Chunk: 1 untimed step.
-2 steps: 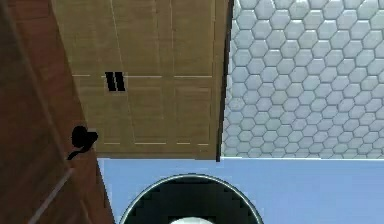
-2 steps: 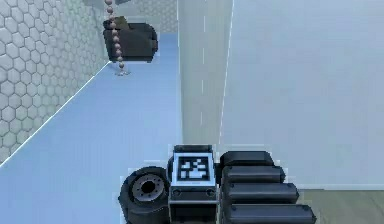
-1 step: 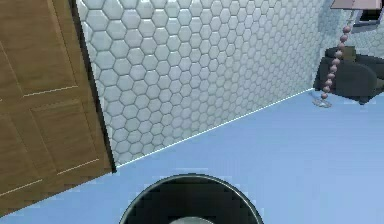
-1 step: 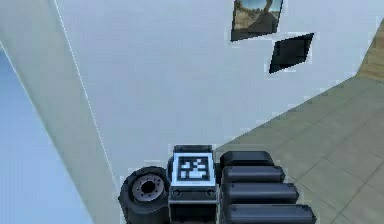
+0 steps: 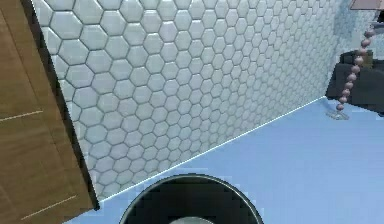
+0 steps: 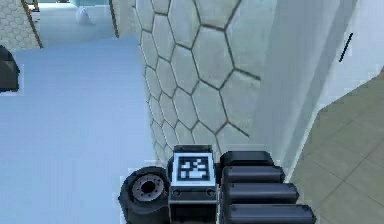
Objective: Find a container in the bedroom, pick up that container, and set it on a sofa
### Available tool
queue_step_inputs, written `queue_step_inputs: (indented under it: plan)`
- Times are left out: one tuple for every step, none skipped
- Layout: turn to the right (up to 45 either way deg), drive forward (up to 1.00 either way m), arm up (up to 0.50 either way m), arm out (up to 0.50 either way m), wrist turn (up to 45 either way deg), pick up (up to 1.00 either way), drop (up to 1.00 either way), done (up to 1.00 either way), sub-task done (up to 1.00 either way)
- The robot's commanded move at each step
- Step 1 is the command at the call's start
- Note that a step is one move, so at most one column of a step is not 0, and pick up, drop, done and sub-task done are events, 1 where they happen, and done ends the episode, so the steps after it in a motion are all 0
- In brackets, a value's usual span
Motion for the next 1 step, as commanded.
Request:
queue_step_inputs:
  plan:
    - [42.0, 0.00, 0.00, 0.00, 0.0, 0.00, 0.00, 0.00, 0.00]
